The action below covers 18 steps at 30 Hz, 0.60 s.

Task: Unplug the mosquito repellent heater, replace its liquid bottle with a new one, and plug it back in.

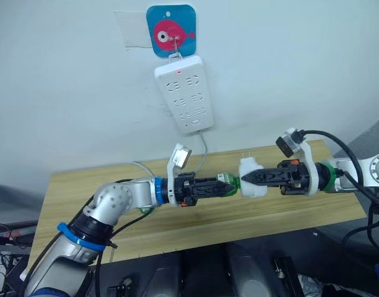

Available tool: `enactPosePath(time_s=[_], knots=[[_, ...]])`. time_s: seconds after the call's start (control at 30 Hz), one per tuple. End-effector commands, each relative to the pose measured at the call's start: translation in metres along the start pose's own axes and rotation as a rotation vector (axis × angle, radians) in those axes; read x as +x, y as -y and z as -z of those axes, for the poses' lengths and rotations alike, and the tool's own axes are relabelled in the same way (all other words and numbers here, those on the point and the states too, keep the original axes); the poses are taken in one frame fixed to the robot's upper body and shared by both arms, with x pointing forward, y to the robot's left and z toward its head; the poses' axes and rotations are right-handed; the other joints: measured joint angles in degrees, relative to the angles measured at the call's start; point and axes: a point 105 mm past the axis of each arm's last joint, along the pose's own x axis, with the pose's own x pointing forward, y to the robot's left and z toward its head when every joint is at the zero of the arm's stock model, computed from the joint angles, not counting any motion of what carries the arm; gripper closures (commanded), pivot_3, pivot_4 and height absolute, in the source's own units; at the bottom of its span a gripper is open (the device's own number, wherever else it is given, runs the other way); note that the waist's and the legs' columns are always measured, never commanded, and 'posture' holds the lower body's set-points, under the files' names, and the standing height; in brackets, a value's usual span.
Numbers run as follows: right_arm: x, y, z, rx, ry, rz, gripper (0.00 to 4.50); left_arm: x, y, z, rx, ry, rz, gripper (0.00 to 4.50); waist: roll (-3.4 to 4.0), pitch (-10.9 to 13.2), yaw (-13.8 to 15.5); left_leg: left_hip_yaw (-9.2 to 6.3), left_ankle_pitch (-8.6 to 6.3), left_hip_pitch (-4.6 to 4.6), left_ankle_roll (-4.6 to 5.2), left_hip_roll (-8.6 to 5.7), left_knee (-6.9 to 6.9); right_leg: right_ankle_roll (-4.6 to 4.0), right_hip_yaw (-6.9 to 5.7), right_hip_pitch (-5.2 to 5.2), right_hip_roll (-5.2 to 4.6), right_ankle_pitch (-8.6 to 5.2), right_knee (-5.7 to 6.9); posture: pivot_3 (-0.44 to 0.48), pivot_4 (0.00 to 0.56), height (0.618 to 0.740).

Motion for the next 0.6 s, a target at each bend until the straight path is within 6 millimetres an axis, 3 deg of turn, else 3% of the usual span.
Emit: enactPosePath(time_s=[0.03,0.4,0.5,0.6], knots=[[-0.003,-0.018,-0.002,-0.049,-0.014,-0.059,1.45,-0.015,0.003,0.002,-0.121,-0.017,0.001,2.24,0.0,0.0,0.03,0.02,0.0,0.0,0.0,-0.01,0.0,0.0,0.01,0.0,0.0,0.0,0.0,-0.183,0.256,0.74],[-0.028,-0.013,-0.003,-0.017,0.044,0.021,1.45,-0.03,0.008,-0.002,-0.106,0.009,-0.052,2.24,0.0,0.0,0.47,0.07,0.0,0.01,-0.01,-0.01,0.0,-0.01,0.07,0.0,-0.15,0.0,-0.04,-0.186,0.259,0.74],[-0.044,0.004,-0.006,-0.001,0.094,0.151,1.45,-0.035,0.016,-0.004,-0.074,0.024,-0.061,2.24,0.0,0.0,0.59,0.12,0.0,0.01,-0.01,-0.01,0.0,-0.01,0.1,0.0,-0.15,0.0,-0.04,-0.172,0.252,0.74],[-0.059,0.041,-0.005,-0.021,0.093,0.41,1.45,-0.038,0.017,-0.005,-0.051,0.055,-0.082,2.24,0.0,0.0,0.89,0.14,0.0,0.02,-0.01,0.0,-0.01,-0.01,0.12,-0.01,-0.15,0.0,-0.03,-0.167,0.251,0.74]])
